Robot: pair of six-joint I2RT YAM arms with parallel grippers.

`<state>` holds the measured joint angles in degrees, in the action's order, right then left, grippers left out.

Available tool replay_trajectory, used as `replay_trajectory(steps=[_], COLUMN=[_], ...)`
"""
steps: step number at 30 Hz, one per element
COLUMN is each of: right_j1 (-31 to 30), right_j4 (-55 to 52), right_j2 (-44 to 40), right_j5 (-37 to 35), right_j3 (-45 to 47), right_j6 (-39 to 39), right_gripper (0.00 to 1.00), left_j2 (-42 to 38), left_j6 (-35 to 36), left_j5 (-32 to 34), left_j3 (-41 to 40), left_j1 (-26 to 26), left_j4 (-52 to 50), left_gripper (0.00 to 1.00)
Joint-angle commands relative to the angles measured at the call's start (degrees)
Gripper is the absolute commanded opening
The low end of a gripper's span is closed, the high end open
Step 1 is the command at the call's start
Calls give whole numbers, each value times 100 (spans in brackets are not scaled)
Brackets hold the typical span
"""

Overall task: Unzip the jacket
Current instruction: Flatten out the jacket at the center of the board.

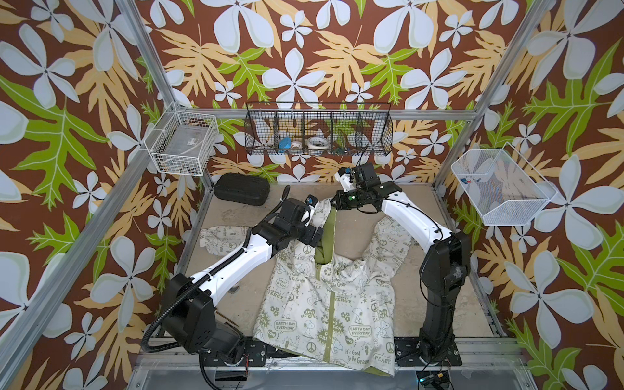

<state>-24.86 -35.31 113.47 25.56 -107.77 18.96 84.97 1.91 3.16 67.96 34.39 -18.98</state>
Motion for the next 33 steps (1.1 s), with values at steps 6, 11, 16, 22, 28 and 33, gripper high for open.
replay_trajectory(steps=[6, 11, 16, 22, 28, 33], right_j1=[-11, -10, -10, -10, -10, -10], right_j4=[-641, -840, -1025, -1092, -1138, -1267], right_j2=[-218, -212, -91, -118, -143, 22], right_j5=[-84, -36, -26, 55, 117, 167], right_j3=[-266, -509, -649, -625, -671, -794], right_j6=[-90, -72, -125, -138, -115, -138], right_gripper=[0, 0, 0, 0, 0, 0], left_j2=[-27, 63, -104, -16, 391, 141], left_j6=[-894, -930, -851, -1030, -1235, -1365], left_j5=[1400, 1025, 861, 1510, 1795, 1333], left_j3=[-67, -139, -525, -788, -700, -969], left_j1=[130, 228, 463, 481, 481, 485], left_j4=[612, 750, 943, 863, 889, 1458], left_gripper=[100, 97, 96, 95, 84, 82])
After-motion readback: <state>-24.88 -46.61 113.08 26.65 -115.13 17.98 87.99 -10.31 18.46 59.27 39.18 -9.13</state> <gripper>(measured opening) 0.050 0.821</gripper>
